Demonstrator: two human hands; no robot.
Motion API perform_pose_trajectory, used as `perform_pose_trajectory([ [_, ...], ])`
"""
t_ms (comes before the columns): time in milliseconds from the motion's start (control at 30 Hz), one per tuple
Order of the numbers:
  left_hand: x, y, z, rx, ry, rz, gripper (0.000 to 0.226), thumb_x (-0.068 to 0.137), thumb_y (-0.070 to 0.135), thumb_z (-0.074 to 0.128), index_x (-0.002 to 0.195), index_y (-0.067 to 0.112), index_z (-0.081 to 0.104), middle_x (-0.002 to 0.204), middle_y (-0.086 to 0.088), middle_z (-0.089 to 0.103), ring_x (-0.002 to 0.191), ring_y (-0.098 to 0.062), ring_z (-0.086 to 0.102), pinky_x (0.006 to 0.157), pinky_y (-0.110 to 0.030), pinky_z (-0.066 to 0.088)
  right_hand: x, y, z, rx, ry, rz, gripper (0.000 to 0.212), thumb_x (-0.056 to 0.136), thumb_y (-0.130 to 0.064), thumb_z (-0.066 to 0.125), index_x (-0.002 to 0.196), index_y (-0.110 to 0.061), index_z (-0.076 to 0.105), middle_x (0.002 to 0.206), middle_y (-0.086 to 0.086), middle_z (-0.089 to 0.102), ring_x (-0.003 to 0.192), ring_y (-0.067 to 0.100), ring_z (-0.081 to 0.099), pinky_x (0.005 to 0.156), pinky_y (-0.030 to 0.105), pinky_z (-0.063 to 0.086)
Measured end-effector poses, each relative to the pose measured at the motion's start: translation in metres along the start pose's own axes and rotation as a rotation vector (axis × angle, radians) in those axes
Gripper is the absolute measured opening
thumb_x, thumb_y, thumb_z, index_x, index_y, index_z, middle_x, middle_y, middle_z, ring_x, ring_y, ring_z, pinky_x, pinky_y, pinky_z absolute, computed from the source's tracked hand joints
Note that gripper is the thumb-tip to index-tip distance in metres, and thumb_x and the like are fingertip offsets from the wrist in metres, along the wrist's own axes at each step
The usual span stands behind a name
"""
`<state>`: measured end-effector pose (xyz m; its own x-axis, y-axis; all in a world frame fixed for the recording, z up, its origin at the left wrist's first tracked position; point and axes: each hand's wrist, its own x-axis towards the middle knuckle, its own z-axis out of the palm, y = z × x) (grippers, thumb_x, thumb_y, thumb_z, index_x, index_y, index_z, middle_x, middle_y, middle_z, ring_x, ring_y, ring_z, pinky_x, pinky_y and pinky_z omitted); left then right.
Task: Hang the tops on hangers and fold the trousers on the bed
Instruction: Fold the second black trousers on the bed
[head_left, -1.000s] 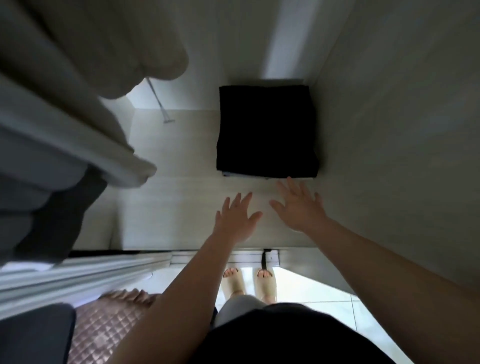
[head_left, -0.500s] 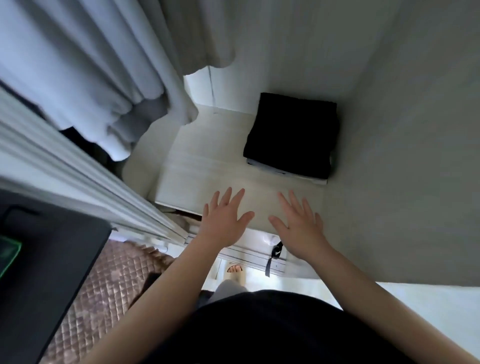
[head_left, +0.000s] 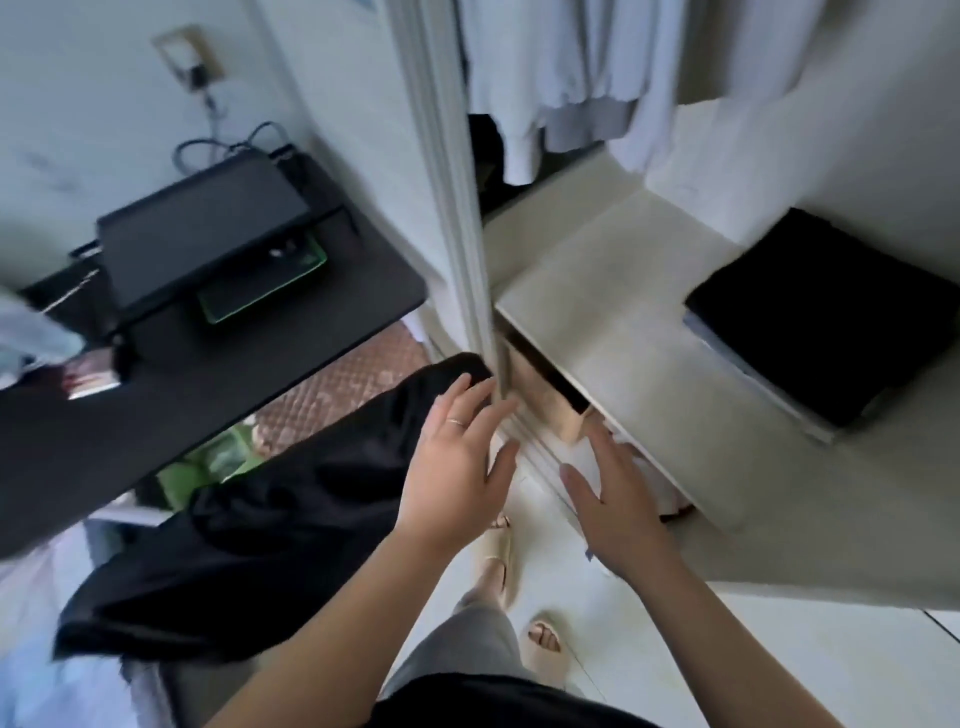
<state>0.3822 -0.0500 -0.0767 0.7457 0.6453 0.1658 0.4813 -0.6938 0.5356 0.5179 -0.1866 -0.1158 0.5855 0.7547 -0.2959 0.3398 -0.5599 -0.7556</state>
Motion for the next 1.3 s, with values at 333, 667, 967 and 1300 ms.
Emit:
perform_pose_trajectory([
  [333, -0.109, -0.082, -0.082, 0.379, 0.292, -0.567, 0.059, 0.093, 0.036, 0.065, 0.148, 0.029, 0.045, 0.156, 0.005, 0.041, 0.151, -0.025, 0.023, 0.124, -0.052, 0.014, 0.017, -0.060, 0.083, 0.213, -0.325, -0.114, 0.083, 0.094, -0.046, 0.063, 0.159, -0.034, 0.014, 0.161, -0.018, 0.027, 0.148, 0.008, 0.028, 0.120, 0.036, 0.028],
  [667, -0.154, -0.135, -0.122, 0.304, 0.385, -0.710, 0.040, 0.095, 0.024, 0.064, 0.134, 0.025, 0.057, 0.132, 0.002, 0.061, 0.128, -0.026, 0.048, 0.108, -0.044, 0.035, 0.035, -0.106, 0.140, 0.443, -0.264, 0.154, 0.056, 0.085, -0.045, 0.075, 0.127, -0.013, 0.056, 0.114, -0.006, 0.070, 0.107, 0.012, 0.064, 0.096, 0.035, 0.051],
  [967, -0.166, -0.143, -0.158, -0.115, 0.504, -0.709, 0.011, 0.096, 0.020, 0.064, 0.089, 0.029, 0.065, 0.087, 0.016, 0.066, 0.087, -0.013, 0.062, 0.079, -0.033, 0.050, -0.003, -0.135, 0.185, 0.332, -0.320, 0.040, 0.094, 0.068, -0.057, 0.082, 0.140, -0.017, 0.038, 0.135, -0.005, 0.052, 0.115, 0.013, 0.052, 0.096, 0.034, 0.046],
  [1300, -0.273, -0.161, -0.282, -0.638, 0.912, -0.663, 0.016, 0.091, 0.022, 0.067, 0.077, 0.030, 0.066, 0.068, 0.014, 0.067, 0.065, -0.001, 0.061, 0.064, -0.020, 0.047, -0.144, -0.221, 0.277, 0.052, -0.404, -0.518, 0.091, 0.065, -0.074, 0.068, 0.144, -0.046, 0.033, 0.161, -0.007, 0.025, 0.148, 0.015, 0.023, 0.119, 0.040, 0.028],
])
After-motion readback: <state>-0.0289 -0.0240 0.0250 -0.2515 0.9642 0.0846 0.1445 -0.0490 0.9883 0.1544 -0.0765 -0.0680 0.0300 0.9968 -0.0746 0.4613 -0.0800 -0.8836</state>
